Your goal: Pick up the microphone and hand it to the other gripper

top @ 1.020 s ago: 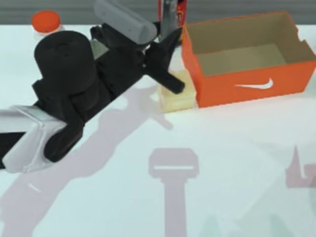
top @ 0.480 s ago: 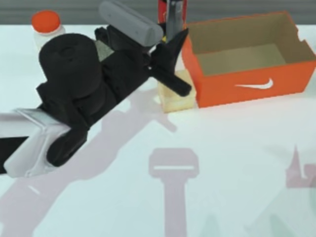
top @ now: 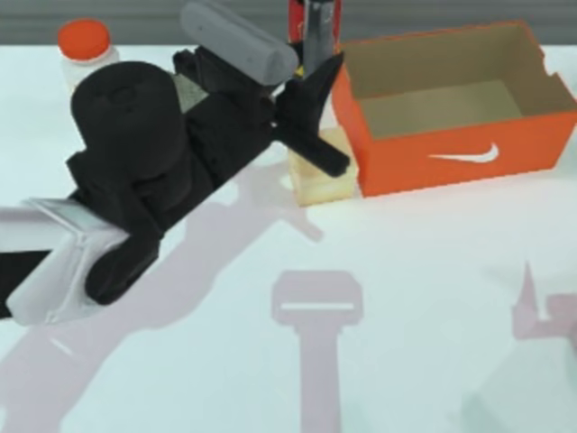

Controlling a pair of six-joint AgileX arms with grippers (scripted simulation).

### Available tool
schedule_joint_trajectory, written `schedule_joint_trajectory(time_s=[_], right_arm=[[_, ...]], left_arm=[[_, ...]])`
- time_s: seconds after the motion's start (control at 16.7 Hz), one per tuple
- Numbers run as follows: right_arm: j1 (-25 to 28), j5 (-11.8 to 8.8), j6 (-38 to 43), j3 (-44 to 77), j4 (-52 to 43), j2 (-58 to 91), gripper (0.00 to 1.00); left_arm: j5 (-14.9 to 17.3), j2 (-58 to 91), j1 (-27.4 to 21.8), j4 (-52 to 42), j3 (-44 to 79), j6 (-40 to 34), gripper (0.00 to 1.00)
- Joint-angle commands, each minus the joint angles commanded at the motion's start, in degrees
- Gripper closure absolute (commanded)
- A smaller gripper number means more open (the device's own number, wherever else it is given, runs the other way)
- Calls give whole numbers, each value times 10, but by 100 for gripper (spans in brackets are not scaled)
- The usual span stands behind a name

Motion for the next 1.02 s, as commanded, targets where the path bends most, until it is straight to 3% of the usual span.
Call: schedule_joint_trajectory(time_s=[0.72,1.02], right_arm=[[298,40,10,261,234,499,0],[382,50,13,335,301,639,0]], left_arm=[[0,0,0,0,0,0,100],[0,0,0,0,0,0,100]])
